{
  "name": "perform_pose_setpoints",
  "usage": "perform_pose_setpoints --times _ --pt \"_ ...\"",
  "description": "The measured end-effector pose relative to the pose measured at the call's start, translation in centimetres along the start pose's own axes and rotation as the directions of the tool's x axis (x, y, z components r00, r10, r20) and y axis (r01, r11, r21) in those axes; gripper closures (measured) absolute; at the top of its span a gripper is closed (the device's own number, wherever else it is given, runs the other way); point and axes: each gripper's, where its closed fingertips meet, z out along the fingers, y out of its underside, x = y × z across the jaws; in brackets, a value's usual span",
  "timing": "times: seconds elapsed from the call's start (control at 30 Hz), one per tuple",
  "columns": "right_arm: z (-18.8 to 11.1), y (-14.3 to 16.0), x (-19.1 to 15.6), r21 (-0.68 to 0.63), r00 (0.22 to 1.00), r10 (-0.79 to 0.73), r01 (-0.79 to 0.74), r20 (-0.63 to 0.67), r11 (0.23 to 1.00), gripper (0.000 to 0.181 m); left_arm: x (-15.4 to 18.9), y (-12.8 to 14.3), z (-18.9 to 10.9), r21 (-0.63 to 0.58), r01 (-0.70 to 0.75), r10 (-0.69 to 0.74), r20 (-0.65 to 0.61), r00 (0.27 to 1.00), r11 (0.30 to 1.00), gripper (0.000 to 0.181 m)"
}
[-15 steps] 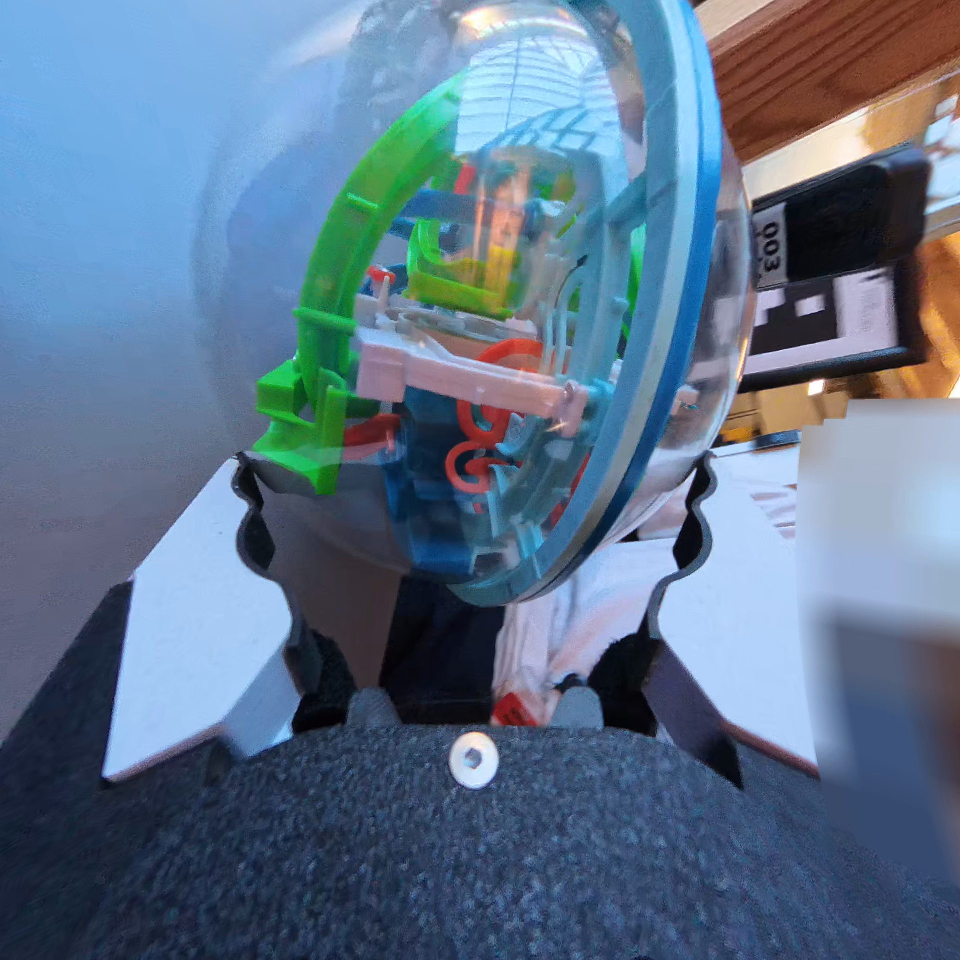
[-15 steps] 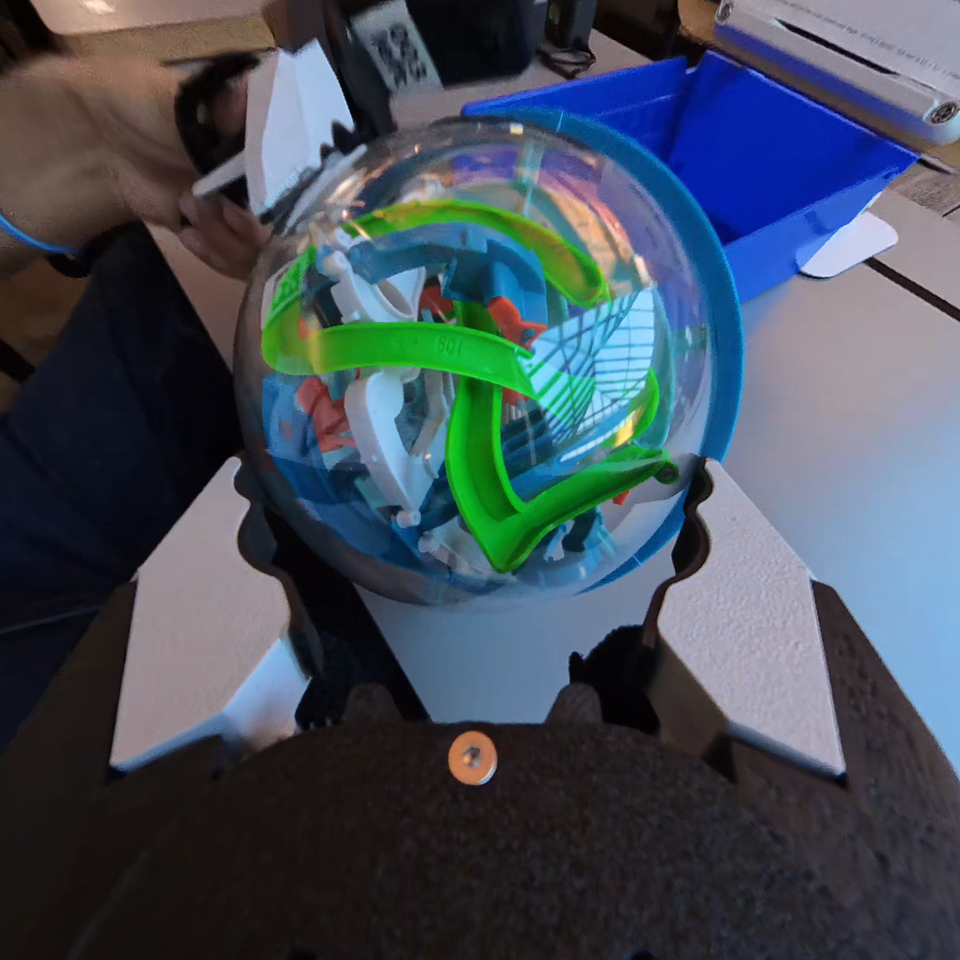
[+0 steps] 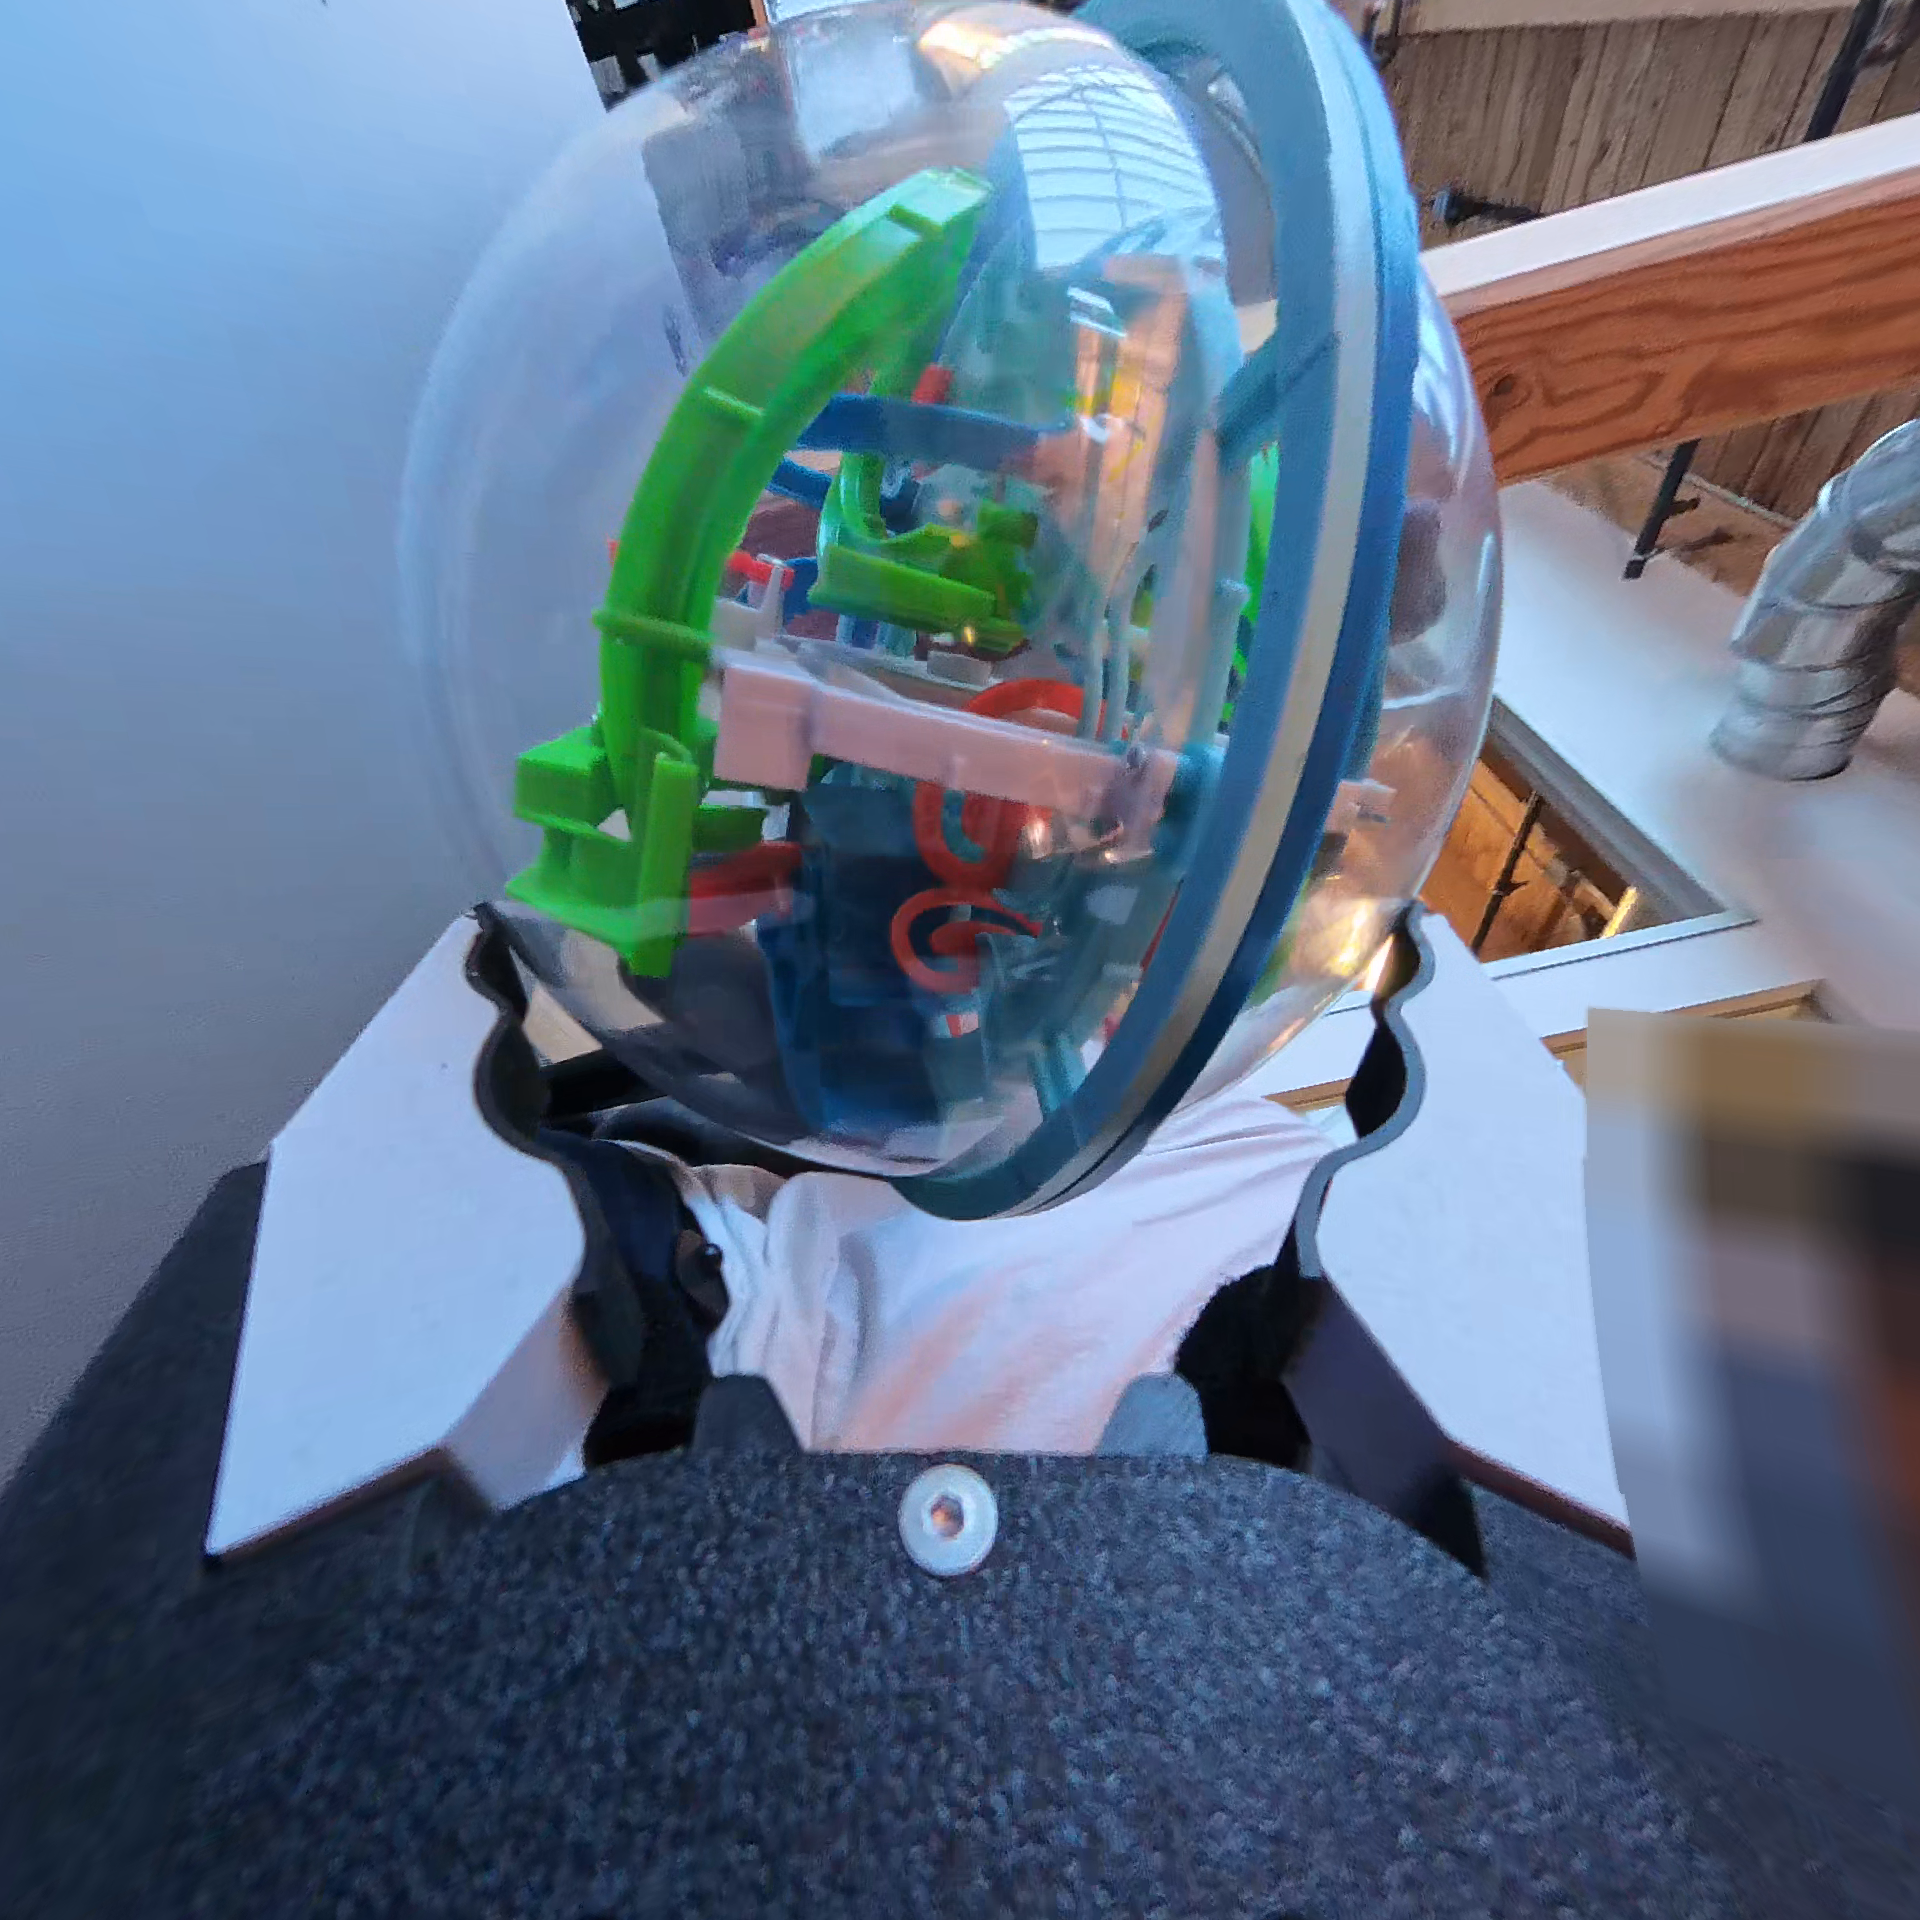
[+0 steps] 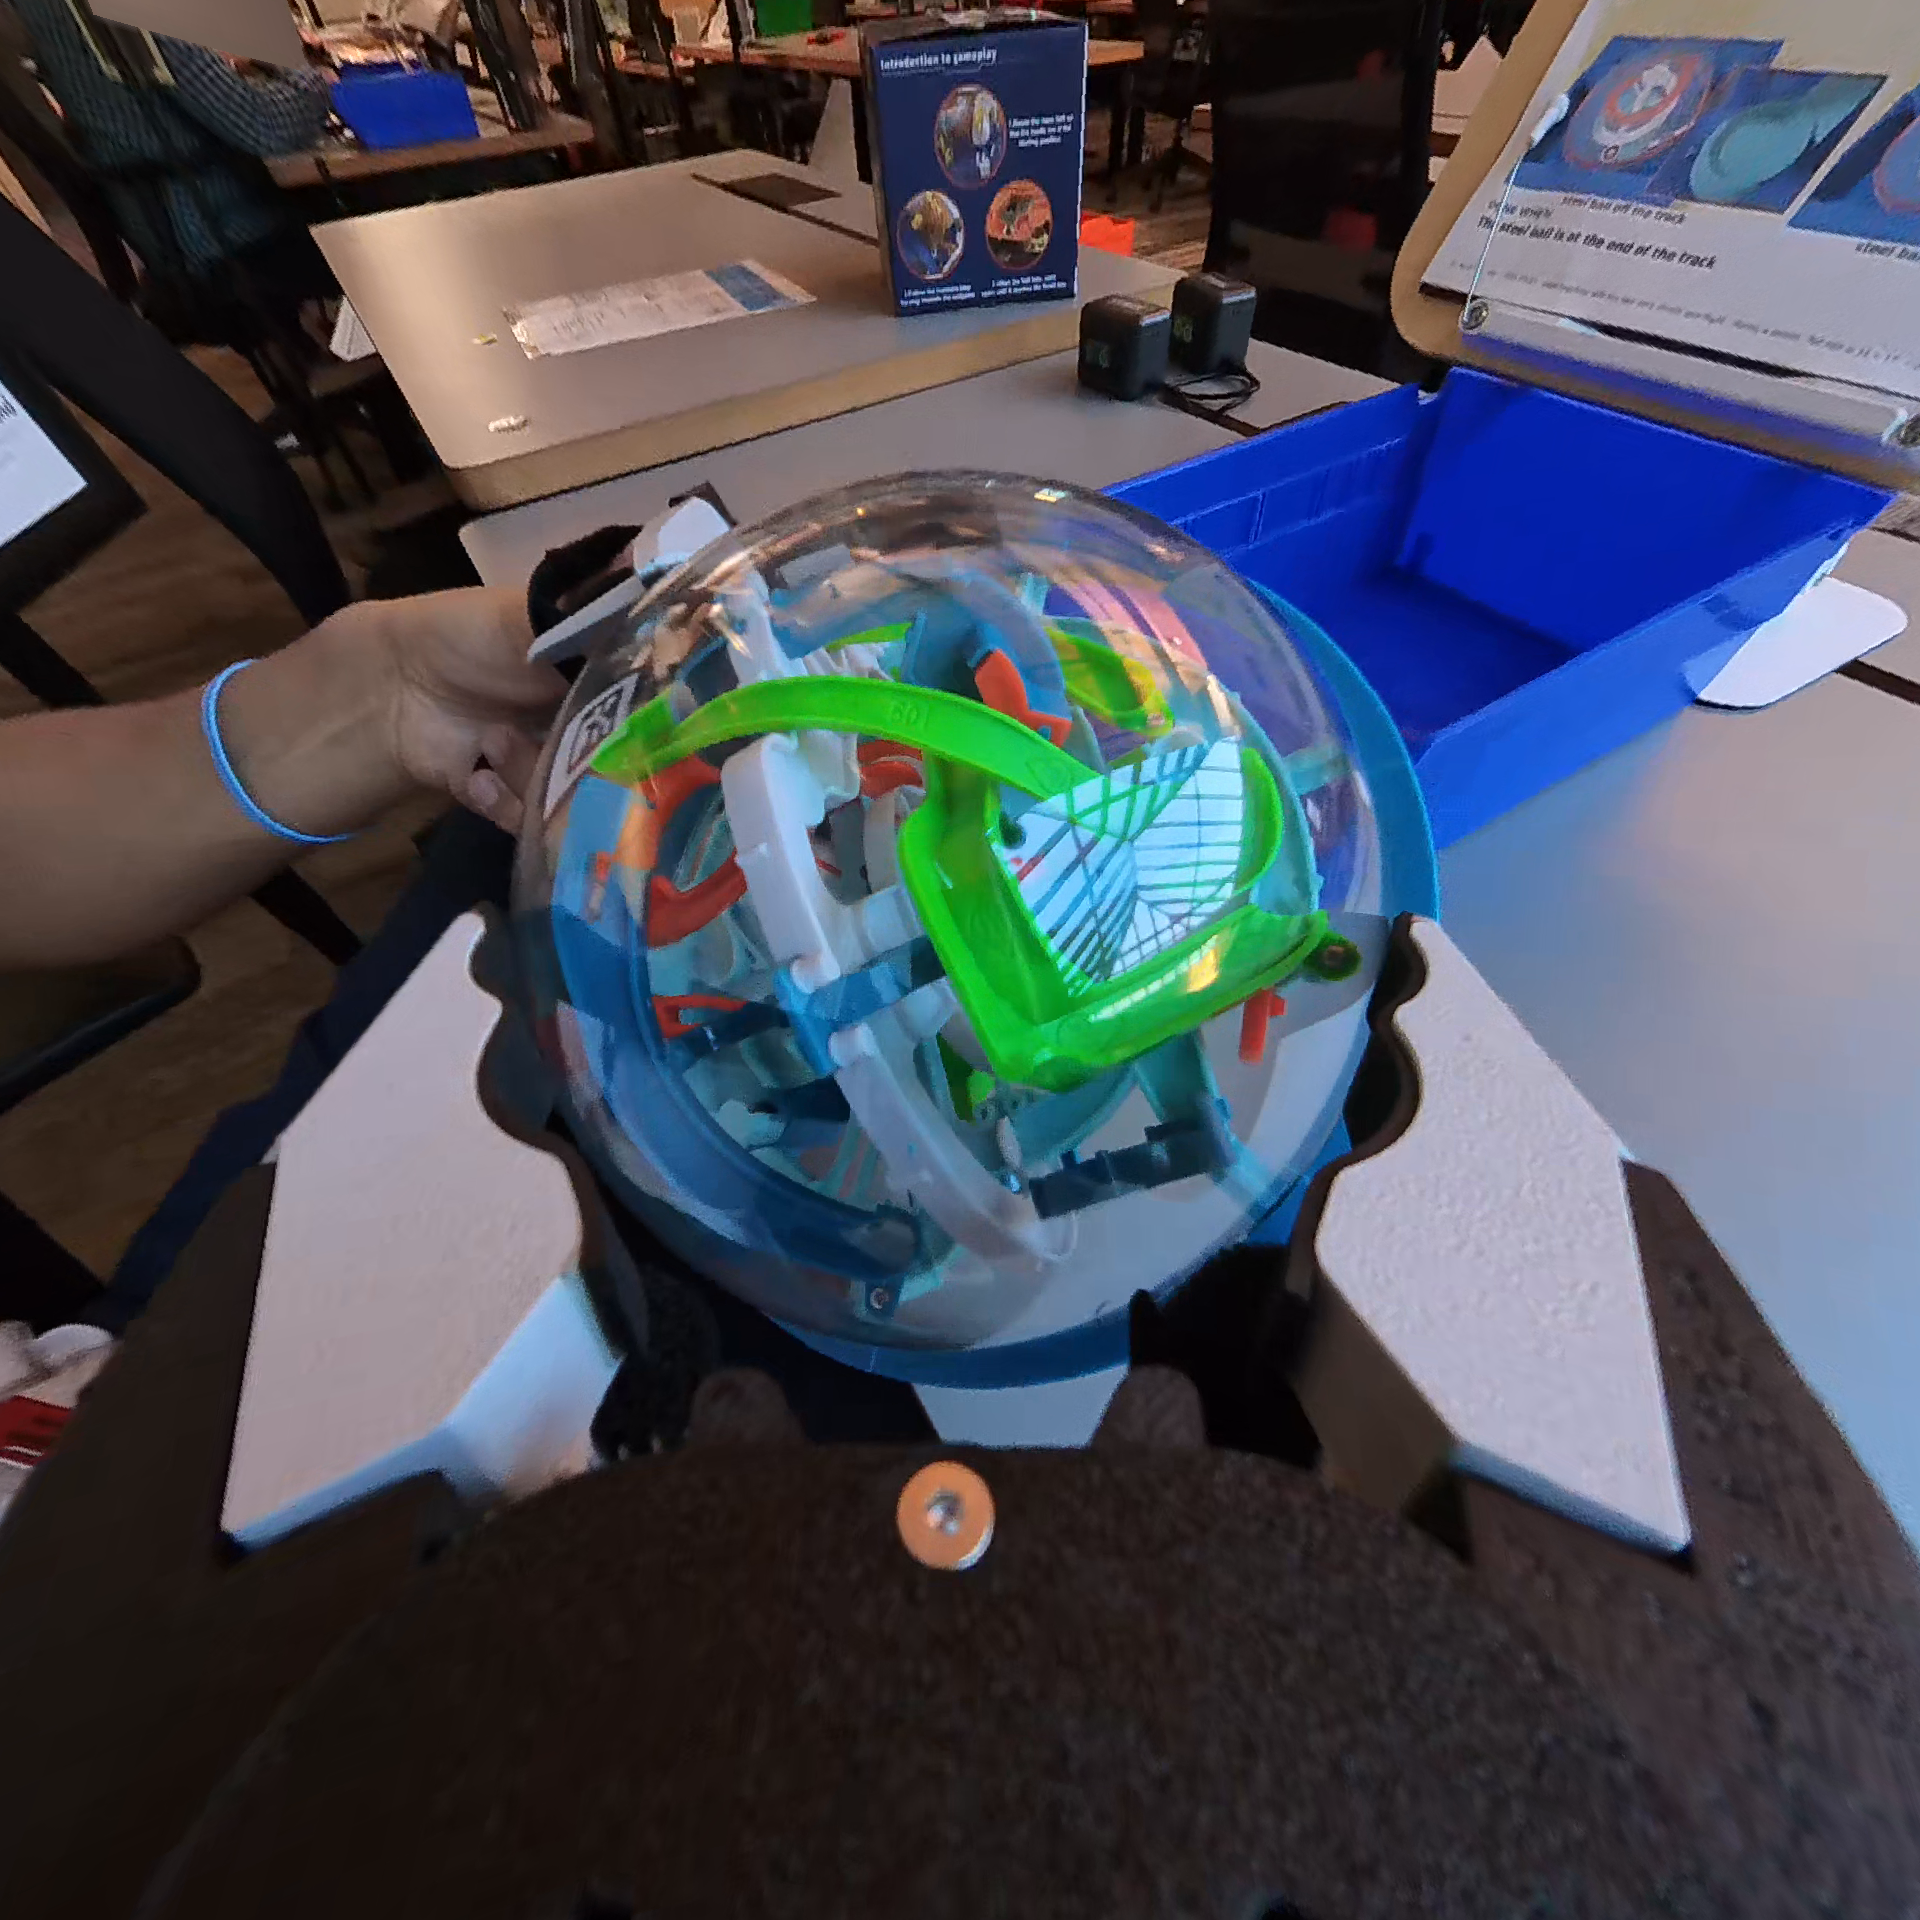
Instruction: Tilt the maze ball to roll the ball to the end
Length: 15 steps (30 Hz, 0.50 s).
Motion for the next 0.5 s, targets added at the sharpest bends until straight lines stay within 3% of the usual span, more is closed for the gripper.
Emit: perform_pose_setpoints --times 0.03,0.5 --pt "0.01 -0.11 -0.10 0.003 1.000 0.006 -0.006 0.001 1.000 0.028 0.11 0.09 -0.04 0.003 0.009 -0.009 -0.005 1.000 1.000 0.026" --pt "0.36 0.53 -0.20 0.069 0.997 0.061 -0.064 0.040 0.996 0.028 -0.45 0.62 -0.27 0.019 0.064 -0.064 0.027 0.998 0.998 0.027"
